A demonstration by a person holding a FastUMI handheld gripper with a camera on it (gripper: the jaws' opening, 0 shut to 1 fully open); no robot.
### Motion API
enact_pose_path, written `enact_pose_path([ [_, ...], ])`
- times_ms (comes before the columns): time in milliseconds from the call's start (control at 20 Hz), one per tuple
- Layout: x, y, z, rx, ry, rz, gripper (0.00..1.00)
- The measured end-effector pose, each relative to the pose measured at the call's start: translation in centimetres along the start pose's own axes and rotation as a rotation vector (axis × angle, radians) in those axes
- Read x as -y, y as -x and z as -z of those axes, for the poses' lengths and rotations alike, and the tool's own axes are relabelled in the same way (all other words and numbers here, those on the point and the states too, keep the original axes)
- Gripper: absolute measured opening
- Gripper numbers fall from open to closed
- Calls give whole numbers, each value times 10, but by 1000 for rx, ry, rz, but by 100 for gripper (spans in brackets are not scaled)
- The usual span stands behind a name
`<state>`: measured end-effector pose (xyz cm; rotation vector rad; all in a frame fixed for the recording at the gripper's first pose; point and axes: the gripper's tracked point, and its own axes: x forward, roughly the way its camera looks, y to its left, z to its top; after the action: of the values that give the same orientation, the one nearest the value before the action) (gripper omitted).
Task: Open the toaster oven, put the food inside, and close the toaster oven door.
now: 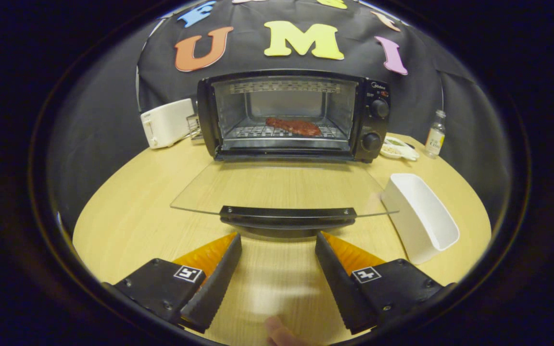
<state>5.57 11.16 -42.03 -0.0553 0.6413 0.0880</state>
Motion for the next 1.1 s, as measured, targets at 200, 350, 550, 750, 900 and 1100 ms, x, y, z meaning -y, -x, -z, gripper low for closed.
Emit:
enact_pose_path([
  [200, -2, -9, 1, -22, -15, 1, 97],
  [350, 3, -7, -14, 28, 6, 22, 98],
  [550, 5, -5, -27, 62, 11, 30, 98],
  [750, 4, -11, -39, 88, 15, 27, 98],
  [900, 6, -9, -52, 122, 35, 39, 98],
  [1100, 3, -10, -72, 165, 48, 30, 98],
])
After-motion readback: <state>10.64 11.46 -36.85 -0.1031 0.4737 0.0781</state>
